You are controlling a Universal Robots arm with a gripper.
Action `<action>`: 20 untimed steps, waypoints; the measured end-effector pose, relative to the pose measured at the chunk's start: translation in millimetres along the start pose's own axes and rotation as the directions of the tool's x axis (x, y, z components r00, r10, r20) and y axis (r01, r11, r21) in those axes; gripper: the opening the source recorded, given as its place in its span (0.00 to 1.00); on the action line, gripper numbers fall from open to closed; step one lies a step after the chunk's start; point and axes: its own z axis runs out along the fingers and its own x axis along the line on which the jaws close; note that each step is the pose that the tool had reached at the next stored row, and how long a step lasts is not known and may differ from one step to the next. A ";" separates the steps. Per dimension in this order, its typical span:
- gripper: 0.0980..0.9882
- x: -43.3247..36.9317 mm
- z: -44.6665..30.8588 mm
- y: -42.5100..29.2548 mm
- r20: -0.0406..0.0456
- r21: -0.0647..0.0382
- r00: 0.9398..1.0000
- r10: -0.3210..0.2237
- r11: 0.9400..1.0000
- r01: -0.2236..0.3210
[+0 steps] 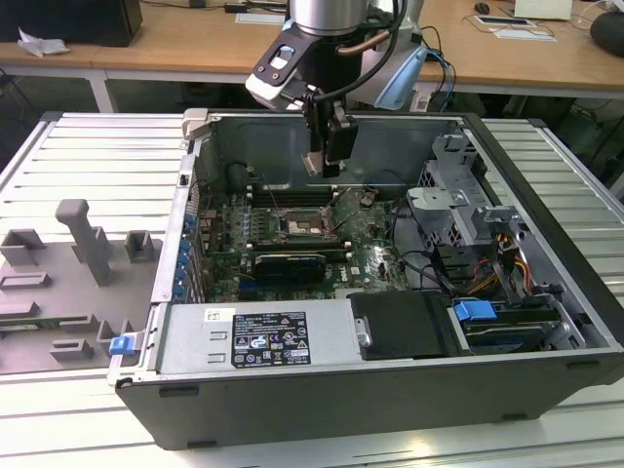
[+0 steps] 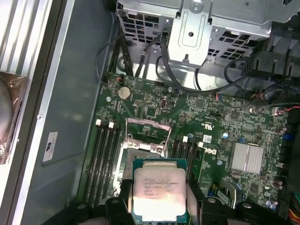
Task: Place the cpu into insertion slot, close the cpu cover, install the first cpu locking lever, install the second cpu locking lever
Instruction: 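Place the cpu into insertion slot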
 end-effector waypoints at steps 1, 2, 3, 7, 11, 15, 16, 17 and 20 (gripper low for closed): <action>0.50 0.0 0.3 0.0 0.001 0.001 1.000 0.009 1.000 -0.009; 0.50 0.0 1.1 -0.2 0.002 0.003 0.999 0.032 0.999 -0.032; 0.50 -0.1 1.7 -0.2 0.003 0.004 0.999 0.045 0.999 -0.045; 0.50 -0.1 4.0 -0.4 0.005 0.009 0.996 0.086 0.996 -0.086; 0.50 -0.2 7.0 -0.6 0.005 0.014 0.996 0.088 0.996 -0.088; 0.50 -0.3 10.7 -0.9 0.005 0.016 0.996 0.088 0.996 -0.088; 0.50 -0.3 12.6 -1.0 0.004 0.020 0.996 0.088 0.996 -0.088; 0.50 -0.3 13.6 -1.1 0.004 0.021 0.996 0.089 0.996 -0.089; 0.50 -0.2 16.3 -2.1 0.006 0.021 0.993 0.115 0.993 -0.115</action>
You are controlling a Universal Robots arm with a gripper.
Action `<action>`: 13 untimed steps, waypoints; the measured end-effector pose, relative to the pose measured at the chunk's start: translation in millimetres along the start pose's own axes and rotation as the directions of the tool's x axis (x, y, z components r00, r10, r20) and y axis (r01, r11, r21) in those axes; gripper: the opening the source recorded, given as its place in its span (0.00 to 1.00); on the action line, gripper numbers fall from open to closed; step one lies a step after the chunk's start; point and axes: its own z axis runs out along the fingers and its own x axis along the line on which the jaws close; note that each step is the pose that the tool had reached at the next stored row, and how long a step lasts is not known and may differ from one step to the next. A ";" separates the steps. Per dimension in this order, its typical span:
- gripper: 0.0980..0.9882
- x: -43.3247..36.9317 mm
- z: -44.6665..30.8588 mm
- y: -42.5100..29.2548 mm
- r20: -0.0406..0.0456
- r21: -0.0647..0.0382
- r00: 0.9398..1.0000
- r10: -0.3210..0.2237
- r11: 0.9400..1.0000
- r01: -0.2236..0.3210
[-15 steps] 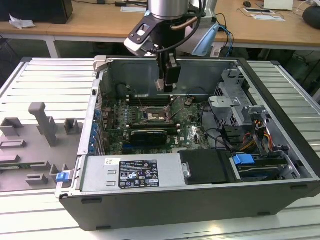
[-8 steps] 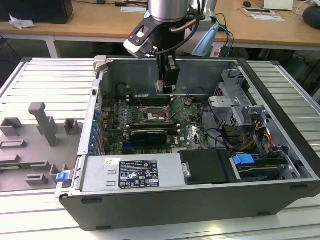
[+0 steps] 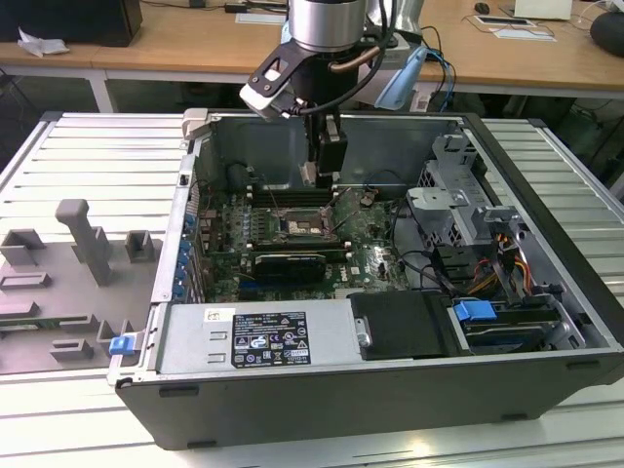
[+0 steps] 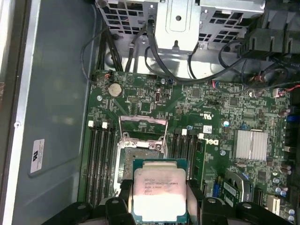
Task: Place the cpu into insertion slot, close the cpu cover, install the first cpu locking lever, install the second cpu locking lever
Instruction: 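Place the cpu into insertion slot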
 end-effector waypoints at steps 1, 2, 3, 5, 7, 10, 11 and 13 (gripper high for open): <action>0.50 0.0 0.8 0.0 0.001 0.000 1.000 0.012 1.000 -0.012; 0.50 0.0 1.4 -0.2 0.001 -0.001 1.000 0.024 1.000 -0.024; 0.50 0.1 2.0 -0.7 0.002 -0.001 0.999 0.033 0.999 -0.033; 0.50 0.3 2.8 -5.1 0.002 -0.001 0.999 0.036 0.999 -0.036; 0.50 0.6 4.0 -9.2 -0.001 -0.001 0.999 0.037 0.999 -0.037; 0.50 1.3 5.0 -9.8 -0.001 -0.001 0.999 0.037 0.999 -0.037; 0.50 1.3 5.6 -10.5 -0.001 -0.001 0.999 0.037 0.999 -0.037; 0.50 1.4 6.7 -10.8 -0.001 -0.001 0.999 0.037 0.999 -0.037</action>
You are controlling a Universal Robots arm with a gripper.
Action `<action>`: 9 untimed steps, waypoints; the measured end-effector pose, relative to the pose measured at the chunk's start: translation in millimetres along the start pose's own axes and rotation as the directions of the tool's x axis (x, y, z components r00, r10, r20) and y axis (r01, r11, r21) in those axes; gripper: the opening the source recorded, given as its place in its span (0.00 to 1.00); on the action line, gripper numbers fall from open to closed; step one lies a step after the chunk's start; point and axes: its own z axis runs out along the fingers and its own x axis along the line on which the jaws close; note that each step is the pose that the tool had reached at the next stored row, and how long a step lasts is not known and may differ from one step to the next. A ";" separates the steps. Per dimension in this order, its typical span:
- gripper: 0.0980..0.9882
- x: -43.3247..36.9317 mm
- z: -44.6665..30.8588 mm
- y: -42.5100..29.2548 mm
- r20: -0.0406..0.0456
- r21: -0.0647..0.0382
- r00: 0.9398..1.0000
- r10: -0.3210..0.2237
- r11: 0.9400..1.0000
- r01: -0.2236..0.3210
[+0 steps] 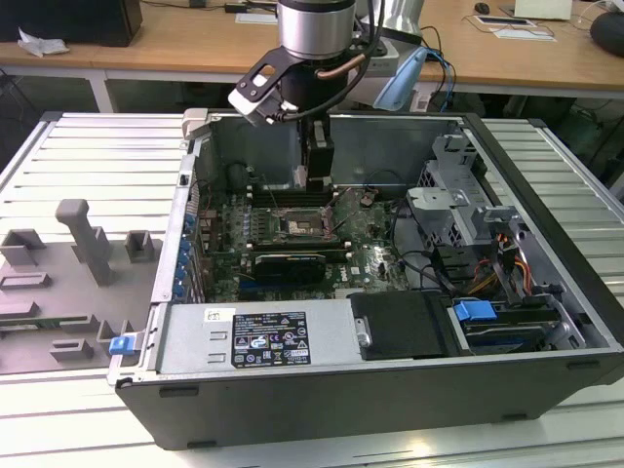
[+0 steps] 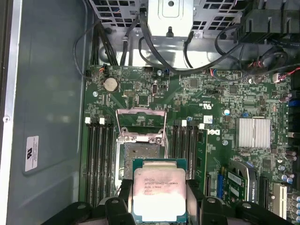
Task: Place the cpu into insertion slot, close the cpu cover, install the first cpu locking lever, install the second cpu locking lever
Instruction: 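Place the cpu into insertion slot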
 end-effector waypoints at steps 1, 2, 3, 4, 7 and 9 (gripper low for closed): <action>0.50 0.0 0.8 -0.1 0.000 0.000 1.000 0.000 1.000 0.000; 0.50 0.0 1.8 -0.3 0.000 0.001 1.000 0.000 1.000 0.000; 0.50 0.0 2.4 -0.4 -0.001 0.001 1.000 0.000 1.000 0.000; 0.50 0.0 3.2 -0.5 -0.001 0.002 1.000 0.000 1.000 0.000; 0.50 -0.1 7.2 -0.6 -0.002 0.007 1.000 0.000 1.000 0.000; 0.50 -0.2 9.4 -0.7 -0.002 0.009 1.000 0.001 1.000 -0.001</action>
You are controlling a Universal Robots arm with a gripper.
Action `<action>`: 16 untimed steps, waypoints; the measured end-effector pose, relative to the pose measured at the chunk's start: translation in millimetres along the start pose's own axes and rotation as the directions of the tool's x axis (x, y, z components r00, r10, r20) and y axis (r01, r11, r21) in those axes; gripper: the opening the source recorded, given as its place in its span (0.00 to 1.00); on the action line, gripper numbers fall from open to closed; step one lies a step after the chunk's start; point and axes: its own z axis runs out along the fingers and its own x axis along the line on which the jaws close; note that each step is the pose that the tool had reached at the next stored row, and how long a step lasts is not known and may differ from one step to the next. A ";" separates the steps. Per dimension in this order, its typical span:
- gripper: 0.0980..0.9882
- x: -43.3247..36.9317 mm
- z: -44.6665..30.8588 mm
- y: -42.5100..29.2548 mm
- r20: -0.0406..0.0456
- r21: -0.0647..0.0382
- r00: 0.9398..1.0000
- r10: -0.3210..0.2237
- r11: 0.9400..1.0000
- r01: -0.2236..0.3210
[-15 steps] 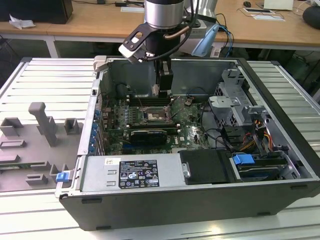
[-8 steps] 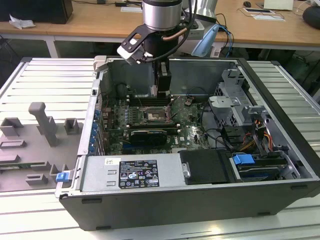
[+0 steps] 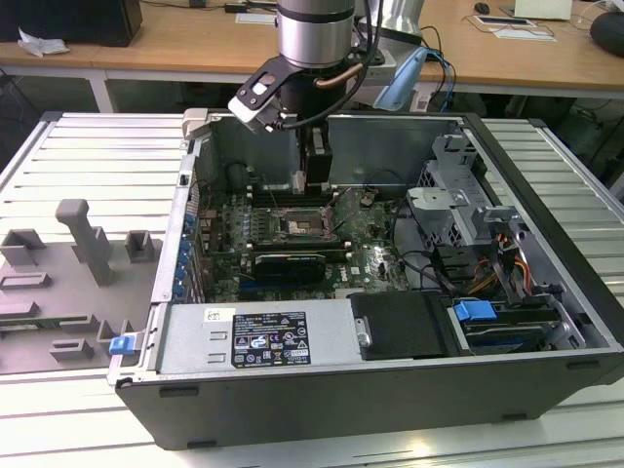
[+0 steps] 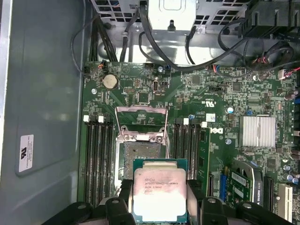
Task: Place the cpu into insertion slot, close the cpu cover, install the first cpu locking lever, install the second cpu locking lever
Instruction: 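Place the cpu into insertion slot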
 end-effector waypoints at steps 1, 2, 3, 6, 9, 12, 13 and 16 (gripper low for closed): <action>0.50 0.0 1.1 0.0 0.000 0.000 1.000 0.000 1.000 0.000; 0.50 -0.1 4.1 -0.2 0.000 0.002 1.000 0.000 1.000 0.000; 0.50 -0.2 7.1 -0.3 0.000 0.005 1.000 0.000 1.000 0.000; 0.50 -0.4 14.2 -0.6 0.000 0.005 1.000 0.000 1.000 0.000; 0.50 1.0 23.5 -1.1 0.000 0.005 1.000 0.003 1.000 -0.003; 0.50 4.4 33.4 -1.4 0.001 0.005 1.000 0.018 1.000 -0.018; 0.50 4.7 35.3 -1.4 0.001 0.005 1.000 0.018 1.000 -0.018; 0.50 5.2 41.6 -1.7 0.001 0.005 1.000 0.018 1.000 -0.018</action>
